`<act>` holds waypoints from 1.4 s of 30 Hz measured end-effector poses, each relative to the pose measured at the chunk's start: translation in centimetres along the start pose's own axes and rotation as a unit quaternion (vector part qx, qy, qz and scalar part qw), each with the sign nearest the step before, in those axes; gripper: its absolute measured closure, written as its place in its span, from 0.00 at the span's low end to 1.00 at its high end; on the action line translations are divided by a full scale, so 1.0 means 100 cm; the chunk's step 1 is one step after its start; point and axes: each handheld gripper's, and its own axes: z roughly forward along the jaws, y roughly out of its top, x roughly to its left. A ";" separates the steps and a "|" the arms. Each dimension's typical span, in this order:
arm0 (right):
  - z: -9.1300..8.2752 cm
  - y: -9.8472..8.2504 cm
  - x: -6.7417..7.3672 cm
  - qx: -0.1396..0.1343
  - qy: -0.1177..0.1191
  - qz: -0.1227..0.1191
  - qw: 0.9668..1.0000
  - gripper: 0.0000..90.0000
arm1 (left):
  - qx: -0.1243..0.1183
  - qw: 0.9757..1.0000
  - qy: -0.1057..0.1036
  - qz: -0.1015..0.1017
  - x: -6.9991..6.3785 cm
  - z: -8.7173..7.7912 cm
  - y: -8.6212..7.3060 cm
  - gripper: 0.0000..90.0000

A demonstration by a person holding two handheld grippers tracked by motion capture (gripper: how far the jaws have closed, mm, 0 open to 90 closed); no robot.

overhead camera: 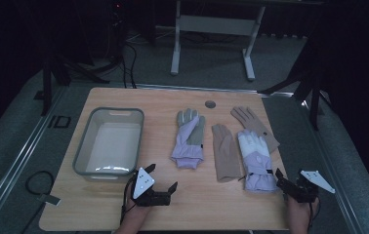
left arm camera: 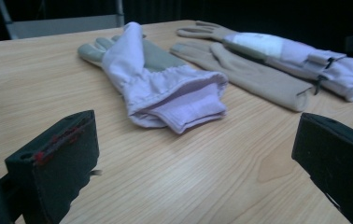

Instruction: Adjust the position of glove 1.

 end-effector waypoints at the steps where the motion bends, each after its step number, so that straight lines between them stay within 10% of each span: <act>1: 0.000 0.000 0.000 0.004 -0.002 -0.001 1.000 0.15 | 0.002 1.000 0.005 0.002 -0.001 0.000 0.000 0.01; 14: -0.004 0.024 0.002 0.051 0.012 0.003 0.999 0.13 | 0.011 1.000 -0.003 0.007 0.000 0.001 0.001 0.01; 23: -0.016 0.071 0.022 0.022 0.009 -0.032 0.999 0.15 | 0.015 1.000 -0.004 0.013 -0.001 0.001 0.001 0.01; 25: -0.013 0.085 0.026 0.036 0.040 -0.036 0.998 0.15 | 0.015 1.000 -0.004 0.011 -0.001 0.001 0.001 0.01; 35: -0.005 0.127 0.045 0.024 0.090 0.008 0.996 0.12 | 0.018 1.000 -0.007 0.009 0.000 0.002 0.001 0.01; 42: -0.001 0.151 0.064 0.011 0.090 -0.032 0.995 0.12 | 0.020 1.000 -0.007 0.013 -0.001 0.003 0.001 0.01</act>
